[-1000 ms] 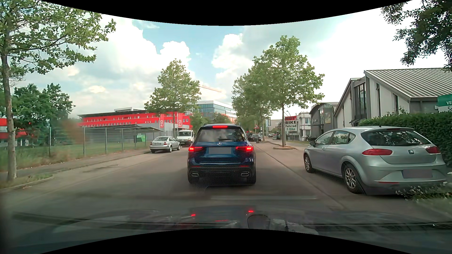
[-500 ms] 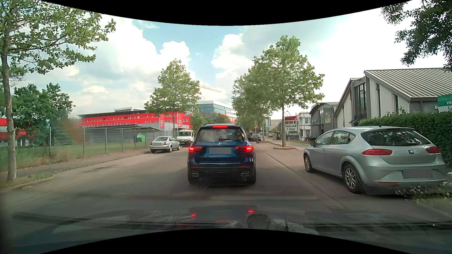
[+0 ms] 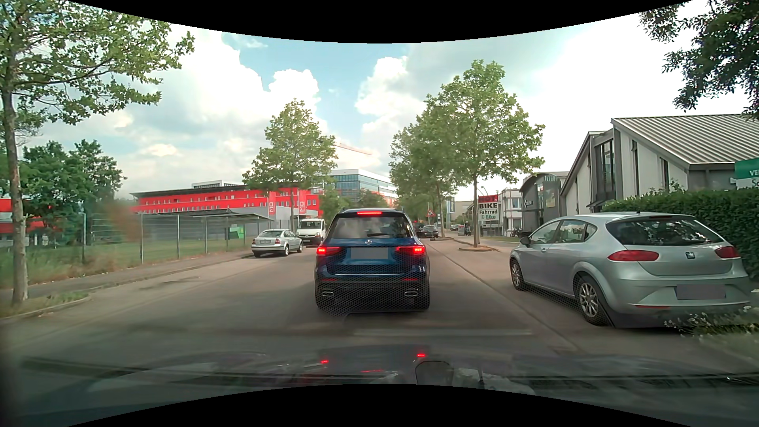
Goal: Follow the waypoints while adhering to traffic rules and regulations
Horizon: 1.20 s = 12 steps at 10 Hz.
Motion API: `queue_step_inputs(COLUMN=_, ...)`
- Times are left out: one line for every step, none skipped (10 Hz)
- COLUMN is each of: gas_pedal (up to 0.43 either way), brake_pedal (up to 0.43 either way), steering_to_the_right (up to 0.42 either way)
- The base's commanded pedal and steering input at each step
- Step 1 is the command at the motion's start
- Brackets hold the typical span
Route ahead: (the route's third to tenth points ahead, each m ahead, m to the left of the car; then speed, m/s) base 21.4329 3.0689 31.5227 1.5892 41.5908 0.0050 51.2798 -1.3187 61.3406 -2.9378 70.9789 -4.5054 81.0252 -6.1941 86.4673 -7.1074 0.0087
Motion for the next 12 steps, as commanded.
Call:
queue_step_inputs(gas_pedal=0.0, brake_pedal=0.268, steering_to_the_right=-0.005)
queue_step_inputs(gas_pedal=0.0, brake_pedal=0.268, steering_to_the_right=-0.005)
queue_step_inputs(gas_pedal=0.0, brake_pedal=0.262, steering_to_the_right=-0.005)
queue_step_inputs(gas_pedal=0.0, brake_pedal=0.268, steering_to_the_right=-0.004)
queue_step_inputs(gas_pedal=0.0, brake_pedal=0.262, steering_to_the_right=-0.005)
queue_step_inputs(gas_pedal=0.0, brake_pedal=0.262, steering_to_the_right=-0.005)
queue_step_inputs(gas_pedal=0.0, brake_pedal=0.262, steering_to_the_right=-0.005)
queue_step_inputs(gas_pedal=0.0, brake_pedal=0.262, steering_to_the_right=-0.005)
queue_step_inputs(gas_pedal=0.0, brake_pedal=0.268, steering_to_the_right=-0.005)
queue_step_inputs(gas_pedal=0.0, brake_pedal=0.262, steering_to_the_right=-0.004)
queue_step_inputs(gas_pedal=0.0, brake_pedal=0.268, steering_to_the_right=-0.005)
queue_step_inputs(gas_pedal=0.0, brake_pedal=0.262, steering_to_the_right=-0.005)
